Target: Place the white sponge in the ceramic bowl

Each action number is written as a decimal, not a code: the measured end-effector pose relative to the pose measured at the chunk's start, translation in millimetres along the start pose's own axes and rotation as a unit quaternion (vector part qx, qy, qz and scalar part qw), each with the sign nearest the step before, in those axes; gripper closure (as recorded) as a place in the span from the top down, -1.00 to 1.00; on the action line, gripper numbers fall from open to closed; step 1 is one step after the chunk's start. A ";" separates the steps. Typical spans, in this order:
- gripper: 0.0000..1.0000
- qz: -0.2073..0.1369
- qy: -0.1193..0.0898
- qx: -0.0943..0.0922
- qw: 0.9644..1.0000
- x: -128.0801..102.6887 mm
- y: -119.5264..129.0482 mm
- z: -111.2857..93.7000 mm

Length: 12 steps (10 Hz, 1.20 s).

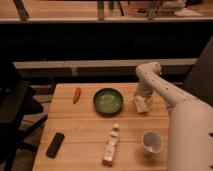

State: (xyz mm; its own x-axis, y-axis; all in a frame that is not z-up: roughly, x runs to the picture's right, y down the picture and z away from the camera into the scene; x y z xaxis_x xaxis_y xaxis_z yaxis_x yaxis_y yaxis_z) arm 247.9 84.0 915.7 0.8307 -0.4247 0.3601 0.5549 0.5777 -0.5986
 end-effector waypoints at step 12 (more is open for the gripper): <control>-0.16 -0.007 -0.036 -0.025 0.999 2.7 -14.0 31.3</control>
State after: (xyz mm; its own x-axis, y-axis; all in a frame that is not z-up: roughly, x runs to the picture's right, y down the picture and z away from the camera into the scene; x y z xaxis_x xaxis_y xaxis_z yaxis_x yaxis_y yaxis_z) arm 243.8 96.6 947.4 0.8250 -0.3803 0.4181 0.5650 0.5363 -0.6271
